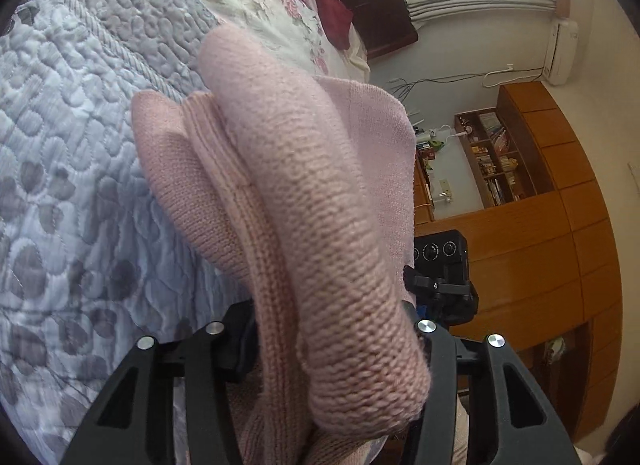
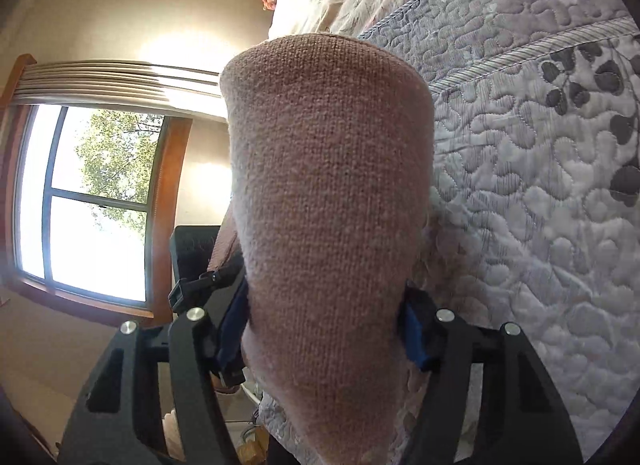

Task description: Fold small clothes

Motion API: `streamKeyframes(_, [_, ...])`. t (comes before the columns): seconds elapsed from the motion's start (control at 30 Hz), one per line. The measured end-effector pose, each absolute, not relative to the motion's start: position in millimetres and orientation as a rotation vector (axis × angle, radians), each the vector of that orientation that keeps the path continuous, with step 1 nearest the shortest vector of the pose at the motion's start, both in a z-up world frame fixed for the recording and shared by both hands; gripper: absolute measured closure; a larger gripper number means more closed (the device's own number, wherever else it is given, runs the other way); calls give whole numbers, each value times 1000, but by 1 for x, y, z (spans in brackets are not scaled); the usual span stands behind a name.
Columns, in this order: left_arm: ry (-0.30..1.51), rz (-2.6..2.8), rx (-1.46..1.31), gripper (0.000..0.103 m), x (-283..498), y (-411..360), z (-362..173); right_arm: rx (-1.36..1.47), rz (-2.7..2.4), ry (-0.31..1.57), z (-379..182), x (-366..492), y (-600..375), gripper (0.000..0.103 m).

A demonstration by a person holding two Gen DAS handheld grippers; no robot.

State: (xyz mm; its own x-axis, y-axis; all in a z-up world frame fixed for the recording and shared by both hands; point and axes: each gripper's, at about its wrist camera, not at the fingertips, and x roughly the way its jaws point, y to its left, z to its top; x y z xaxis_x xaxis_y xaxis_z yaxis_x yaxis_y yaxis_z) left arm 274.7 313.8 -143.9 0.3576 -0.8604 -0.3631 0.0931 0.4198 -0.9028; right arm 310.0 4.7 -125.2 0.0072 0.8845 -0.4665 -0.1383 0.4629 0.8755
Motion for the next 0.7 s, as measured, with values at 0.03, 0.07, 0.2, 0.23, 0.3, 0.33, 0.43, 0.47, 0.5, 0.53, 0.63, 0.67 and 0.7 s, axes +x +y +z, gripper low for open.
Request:
streamKeyframes(0.03, [1015,-760,-930,53,267,301,-139,737,925,1321,-120,299,-9,40])
streamKeyframes(0.07, [1019,-772,-921,53,258,287,-134,735,921,1324,-115,287,-23,40])
streamKeyframes(0.2, [1047,-818,-920,53,224,236,-129,758,887,1339,-106,242,-79,39])
streamKeyframes(0.23, [1056,-822,-898,53,216,223,-128,756,875,1345,-106,231,-90,39])
streamKeyframes(0.3, [1083,-826,-876,53,203,201,-133,748,840,1358,-113,214,-111,38])
streamKeyframes(0.33, [1099,-825,-874,53,198,192,-138,758,816,1368,-120,207,-121,38])
streamKeyframes(0.43, [1129,-786,-804,53,190,170,-158,730,743,1376,-142,198,-137,38])
streamKeyframes(0.47, [1135,-771,-790,52,190,166,-166,722,728,1377,-150,196,-139,38])
streamKeyframes(0.5, [1139,-757,-782,52,186,165,-172,746,723,1374,-160,195,-139,38])
streamKeyframes(0.53, [1139,-742,-775,52,184,166,-178,770,729,1362,-166,194,-140,37])
streamKeyframes(0.63, [1139,-709,-723,50,174,173,-191,728,721,1339,-173,189,-134,30])
streamKeyframes(0.67, [1144,-692,-697,48,169,175,-194,714,716,1336,-173,188,-130,27])
streamKeyframes(0.7, [1150,-678,-678,47,167,175,-194,691,703,1331,-171,186,-126,25])
